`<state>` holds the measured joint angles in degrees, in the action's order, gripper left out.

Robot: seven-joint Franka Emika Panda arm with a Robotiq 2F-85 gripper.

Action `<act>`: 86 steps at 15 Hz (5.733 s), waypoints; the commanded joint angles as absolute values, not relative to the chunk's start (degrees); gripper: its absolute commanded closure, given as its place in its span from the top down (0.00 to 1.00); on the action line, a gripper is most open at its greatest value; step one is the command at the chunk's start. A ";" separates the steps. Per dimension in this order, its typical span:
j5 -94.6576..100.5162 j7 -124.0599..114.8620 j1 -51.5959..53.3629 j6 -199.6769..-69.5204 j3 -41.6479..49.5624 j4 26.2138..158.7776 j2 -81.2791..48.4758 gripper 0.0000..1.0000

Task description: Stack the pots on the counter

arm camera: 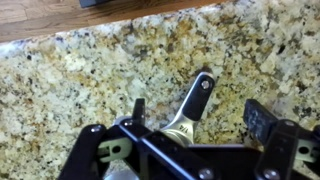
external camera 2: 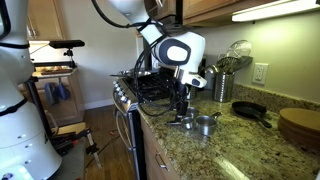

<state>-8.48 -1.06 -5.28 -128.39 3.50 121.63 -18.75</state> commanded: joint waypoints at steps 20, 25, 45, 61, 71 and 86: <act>-8.00 -24.51 -1.76 -136.08 5.59 122.68 -22.16 0.30; -8.20 -25.78 -1.64 -136.18 5.67 122.86 -22.39 0.21; -6.83 -26.93 -0.72 -134.99 6.72 120.83 -20.12 0.07; -7.82 -17.81 -1.96 -127.49 3.68 112.91 -20.75 0.07; -9.69 -10.20 -2.46 -121.92 2.15 108.53 -23.29 0.07; -9.20 -2.04 -4.33 -118.58 2.06 105.17 -27.12 0.07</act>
